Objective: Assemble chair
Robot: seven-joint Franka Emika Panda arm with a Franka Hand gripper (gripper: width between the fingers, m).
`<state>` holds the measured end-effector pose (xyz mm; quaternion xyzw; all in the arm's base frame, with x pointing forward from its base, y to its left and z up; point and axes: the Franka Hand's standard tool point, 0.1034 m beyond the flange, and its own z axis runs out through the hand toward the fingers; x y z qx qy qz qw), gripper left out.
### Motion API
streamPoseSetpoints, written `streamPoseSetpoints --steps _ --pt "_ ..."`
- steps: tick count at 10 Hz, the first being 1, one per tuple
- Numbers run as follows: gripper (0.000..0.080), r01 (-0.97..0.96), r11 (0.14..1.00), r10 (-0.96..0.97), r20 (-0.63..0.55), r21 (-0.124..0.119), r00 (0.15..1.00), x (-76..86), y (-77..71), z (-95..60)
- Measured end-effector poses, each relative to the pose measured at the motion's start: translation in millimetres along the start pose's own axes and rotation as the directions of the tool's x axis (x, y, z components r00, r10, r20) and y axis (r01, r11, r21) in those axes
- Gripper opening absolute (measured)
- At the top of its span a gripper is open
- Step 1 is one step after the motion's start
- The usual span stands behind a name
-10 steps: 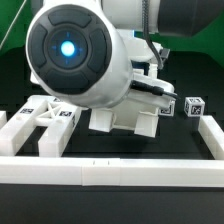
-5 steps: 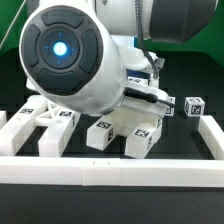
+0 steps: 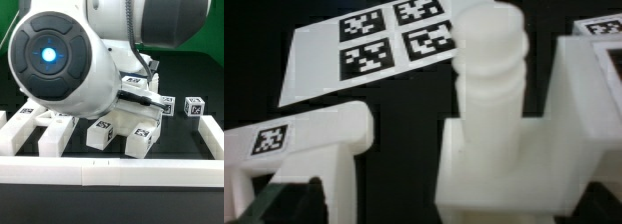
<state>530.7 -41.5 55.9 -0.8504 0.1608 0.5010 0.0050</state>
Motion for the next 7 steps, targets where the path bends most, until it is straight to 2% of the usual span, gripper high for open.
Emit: streamPoseSetpoints --steps 2,4,5,7 --pt "0.0649 0.0 1.0 0.0 -0.021 -0.004 1.0 -1.5 4.4 -7.0" --pt "0.0649 0.005 1.0 -0.003 -0.225 0.008 0.974 11.6 1.1 -33.9" --pt "0.0649 0.008 1.0 -0.001 -0.298 0.021 0.955 5.6 0.0 -33.1" --pt "0.0649 0.022 0.999 -0.003 -0.458 0.037 0.889 13.2 -6.4 -43.1"
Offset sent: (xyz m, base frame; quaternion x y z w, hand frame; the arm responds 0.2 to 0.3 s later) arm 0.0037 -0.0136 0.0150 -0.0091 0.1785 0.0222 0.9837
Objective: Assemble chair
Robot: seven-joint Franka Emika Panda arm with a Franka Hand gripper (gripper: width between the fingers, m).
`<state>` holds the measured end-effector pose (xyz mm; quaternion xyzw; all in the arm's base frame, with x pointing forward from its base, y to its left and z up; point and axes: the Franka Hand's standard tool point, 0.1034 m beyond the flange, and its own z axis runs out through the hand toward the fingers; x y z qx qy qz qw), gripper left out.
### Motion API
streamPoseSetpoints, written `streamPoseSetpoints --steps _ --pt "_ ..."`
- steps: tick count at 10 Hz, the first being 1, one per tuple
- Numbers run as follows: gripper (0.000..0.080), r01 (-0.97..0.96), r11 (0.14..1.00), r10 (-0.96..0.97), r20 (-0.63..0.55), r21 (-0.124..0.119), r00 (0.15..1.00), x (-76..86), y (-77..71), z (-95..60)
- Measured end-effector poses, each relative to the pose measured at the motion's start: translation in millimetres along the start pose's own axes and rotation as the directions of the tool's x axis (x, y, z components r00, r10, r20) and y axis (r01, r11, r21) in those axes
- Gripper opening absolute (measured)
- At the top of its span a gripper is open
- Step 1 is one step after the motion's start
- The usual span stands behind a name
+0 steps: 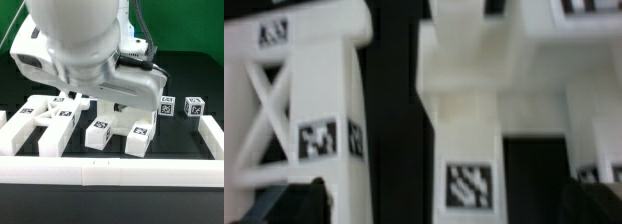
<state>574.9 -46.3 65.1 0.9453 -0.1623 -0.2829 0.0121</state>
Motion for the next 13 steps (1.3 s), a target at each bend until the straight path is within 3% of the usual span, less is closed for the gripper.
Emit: streamPoseSetpoints --steps 2,4,5,7,9,10,11,13 --pt "0.0649 0.092 0.996 -0.087 -0.192 0.019 0.977 3.7 2.9 -0.2" --pt "0.0649 0.21 0.978 -0.198 -0.356 -0.004 0.913 8.8 22.4 -5.9" --pt "0.0649 0.244 0.969 -0.232 -0.439 -0.03 0.868 20.9 31.1 -12.6" --pt "0.0649 0.223 0.973 -0.212 -0.613 -0.058 0.761 29.7 35.2 -18.2" --pt "0.0649 0.221 0.973 -0.212 -0.629 -0.065 0.748 27.5 39.5 -10.2" --pt "0.0649 0.226 0.972 -0.214 -0.616 -0.06 0.758 32.5 46.9 -8.2" --pt "0.0649 0.221 0.975 -0.199 -0.588 -0.034 0.784 35.7 54.3 -6.5" --pt "0.0649 0.213 0.975 -0.163 -0.467 0.057 0.869 39.1 63.5 -6.5"
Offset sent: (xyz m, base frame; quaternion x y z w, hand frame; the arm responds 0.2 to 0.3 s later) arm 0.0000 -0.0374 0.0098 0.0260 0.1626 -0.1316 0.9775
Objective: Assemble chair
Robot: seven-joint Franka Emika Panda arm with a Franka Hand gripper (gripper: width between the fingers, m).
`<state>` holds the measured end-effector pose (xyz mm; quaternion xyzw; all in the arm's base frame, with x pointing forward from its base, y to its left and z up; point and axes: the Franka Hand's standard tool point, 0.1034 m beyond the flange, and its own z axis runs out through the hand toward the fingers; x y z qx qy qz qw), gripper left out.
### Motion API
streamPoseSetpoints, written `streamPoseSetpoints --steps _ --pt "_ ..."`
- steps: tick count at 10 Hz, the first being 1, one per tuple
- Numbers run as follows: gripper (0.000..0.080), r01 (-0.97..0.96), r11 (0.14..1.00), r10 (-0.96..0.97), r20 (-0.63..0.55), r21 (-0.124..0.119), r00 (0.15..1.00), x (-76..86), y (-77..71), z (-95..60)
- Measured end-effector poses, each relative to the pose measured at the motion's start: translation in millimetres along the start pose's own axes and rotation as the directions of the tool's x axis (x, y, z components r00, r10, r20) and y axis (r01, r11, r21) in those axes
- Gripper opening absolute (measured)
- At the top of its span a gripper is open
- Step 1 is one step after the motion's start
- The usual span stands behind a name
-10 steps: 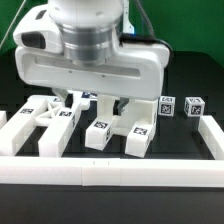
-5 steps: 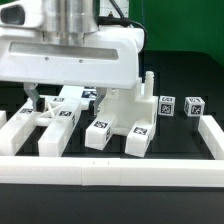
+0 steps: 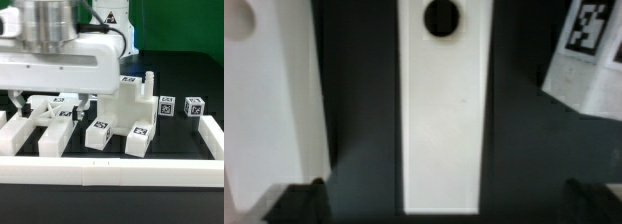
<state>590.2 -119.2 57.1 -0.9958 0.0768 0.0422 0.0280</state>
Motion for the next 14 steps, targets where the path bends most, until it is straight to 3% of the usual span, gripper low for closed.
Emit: streamPoseSetpoints --steps 4,5,12,14 --pt "0.0649 0.024 1.0 -0.024 -0.015 -0.007 1.0 6.8 -0.2 1.9" --pt "0.0649 0.077 0.997 -0.078 -0.047 -0.022 0.996 6.9 -0.9 8.9" --pt "0.0649 0.096 0.995 -0.097 -0.03 -0.041 0.995 -0.7 3.0 45.7" --pt "0.0649 0.1 0.994 -0.102 -0.041 -0.049 0.994 -2.9 -2.8 51.3"
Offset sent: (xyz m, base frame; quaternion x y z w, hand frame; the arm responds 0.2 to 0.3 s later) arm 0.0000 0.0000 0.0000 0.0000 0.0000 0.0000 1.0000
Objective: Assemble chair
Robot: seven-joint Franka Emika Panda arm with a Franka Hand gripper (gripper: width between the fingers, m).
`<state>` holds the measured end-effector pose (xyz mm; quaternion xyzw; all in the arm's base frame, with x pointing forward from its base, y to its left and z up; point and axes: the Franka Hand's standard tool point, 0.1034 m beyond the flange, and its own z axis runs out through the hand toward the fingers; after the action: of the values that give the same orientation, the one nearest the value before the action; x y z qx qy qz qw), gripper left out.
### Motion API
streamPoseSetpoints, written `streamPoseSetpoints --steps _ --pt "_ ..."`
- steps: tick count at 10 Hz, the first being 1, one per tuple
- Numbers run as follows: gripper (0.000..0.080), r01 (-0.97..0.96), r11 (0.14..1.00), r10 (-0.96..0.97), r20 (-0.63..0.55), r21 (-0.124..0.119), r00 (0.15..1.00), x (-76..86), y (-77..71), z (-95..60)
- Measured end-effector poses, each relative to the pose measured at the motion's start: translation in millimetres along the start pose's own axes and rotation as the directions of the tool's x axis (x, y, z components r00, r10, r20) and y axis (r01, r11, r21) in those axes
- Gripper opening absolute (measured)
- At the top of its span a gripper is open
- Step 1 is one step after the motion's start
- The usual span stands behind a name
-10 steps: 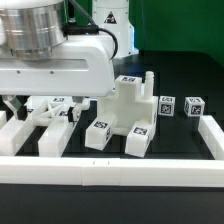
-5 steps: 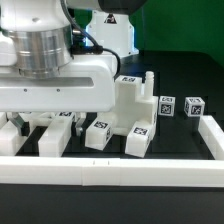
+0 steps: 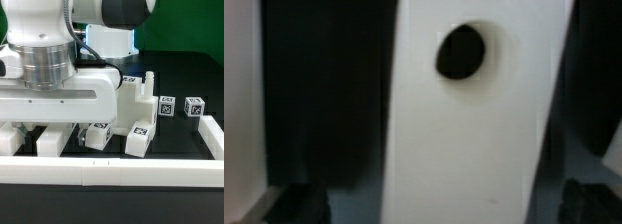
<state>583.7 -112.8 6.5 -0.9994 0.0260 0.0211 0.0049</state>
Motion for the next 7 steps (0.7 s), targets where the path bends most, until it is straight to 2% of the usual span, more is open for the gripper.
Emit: streamPoseSetpoints --steps 3,5,7 --pt "0.0623 -0.005 1.0 0.005 0.004 0.0 1.0 -2.6 3.1 1.4" --pt "0.0283 -0.009 1.0 0.009 0.005 -0.001 1.0 -3.1 6.5 1.2" --pt "0.0284 -0.015 1.0 0.015 0.005 -0.001 1.0 -3.0 10.2 0.2"
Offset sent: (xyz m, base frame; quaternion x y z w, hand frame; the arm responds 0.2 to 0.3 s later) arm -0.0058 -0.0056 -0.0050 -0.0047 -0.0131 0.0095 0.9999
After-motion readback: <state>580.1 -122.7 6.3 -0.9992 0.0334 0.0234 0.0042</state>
